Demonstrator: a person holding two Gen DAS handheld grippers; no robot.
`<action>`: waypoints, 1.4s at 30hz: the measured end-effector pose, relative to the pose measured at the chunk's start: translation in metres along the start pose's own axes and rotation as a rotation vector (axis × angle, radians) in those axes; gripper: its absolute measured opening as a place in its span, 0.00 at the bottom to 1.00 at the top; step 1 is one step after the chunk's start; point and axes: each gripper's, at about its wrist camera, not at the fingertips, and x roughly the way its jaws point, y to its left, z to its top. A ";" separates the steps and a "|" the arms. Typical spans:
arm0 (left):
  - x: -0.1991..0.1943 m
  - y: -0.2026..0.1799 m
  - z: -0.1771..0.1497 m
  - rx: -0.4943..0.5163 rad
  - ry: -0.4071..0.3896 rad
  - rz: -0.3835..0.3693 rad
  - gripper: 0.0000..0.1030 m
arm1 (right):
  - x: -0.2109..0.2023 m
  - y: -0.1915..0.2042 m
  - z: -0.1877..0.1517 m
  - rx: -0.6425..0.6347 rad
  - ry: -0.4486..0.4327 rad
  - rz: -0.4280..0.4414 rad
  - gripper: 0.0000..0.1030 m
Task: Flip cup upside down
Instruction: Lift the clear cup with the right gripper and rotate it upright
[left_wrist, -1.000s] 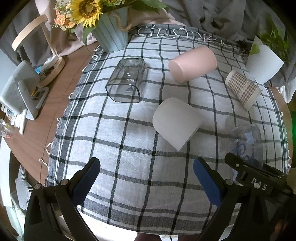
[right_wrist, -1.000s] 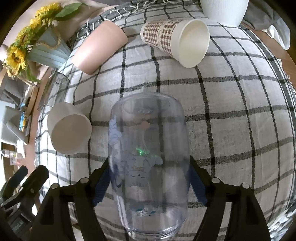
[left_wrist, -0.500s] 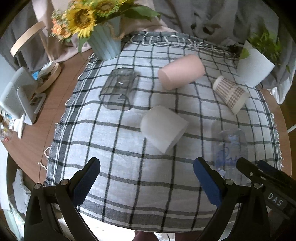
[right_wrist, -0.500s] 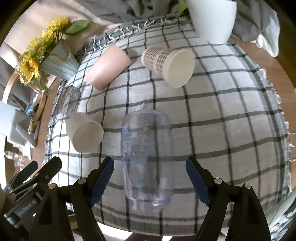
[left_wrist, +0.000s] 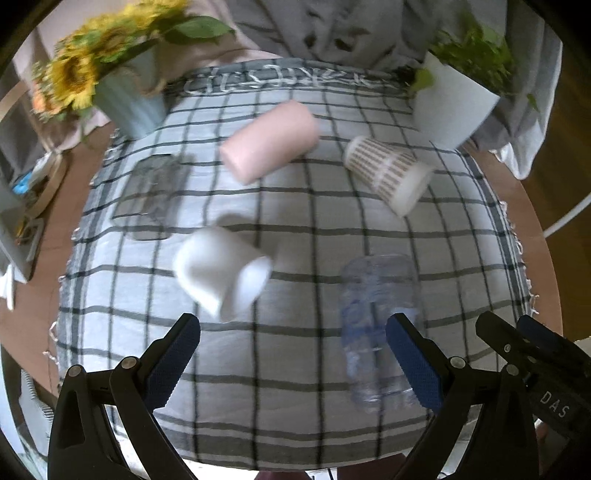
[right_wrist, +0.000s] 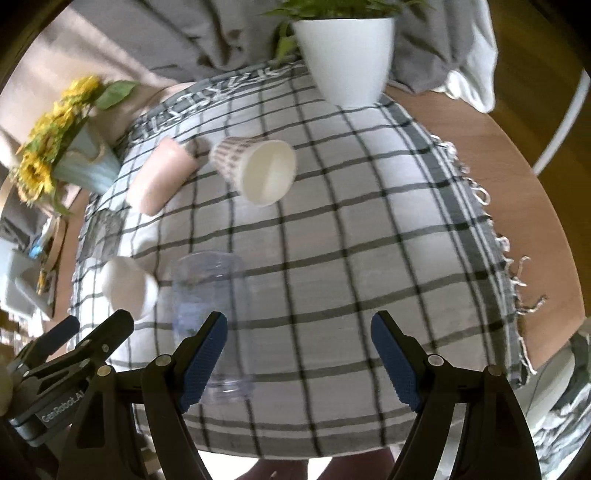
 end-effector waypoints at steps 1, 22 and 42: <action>0.002 -0.004 0.001 0.004 0.005 -0.007 1.00 | -0.001 -0.005 0.000 0.009 0.000 -0.004 0.78; 0.071 -0.056 0.025 0.061 0.147 -0.063 0.98 | 0.018 -0.064 0.014 0.119 0.052 -0.041 0.78; 0.082 -0.067 0.030 0.028 0.179 -0.069 0.70 | 0.031 -0.071 0.019 0.116 0.085 -0.030 0.78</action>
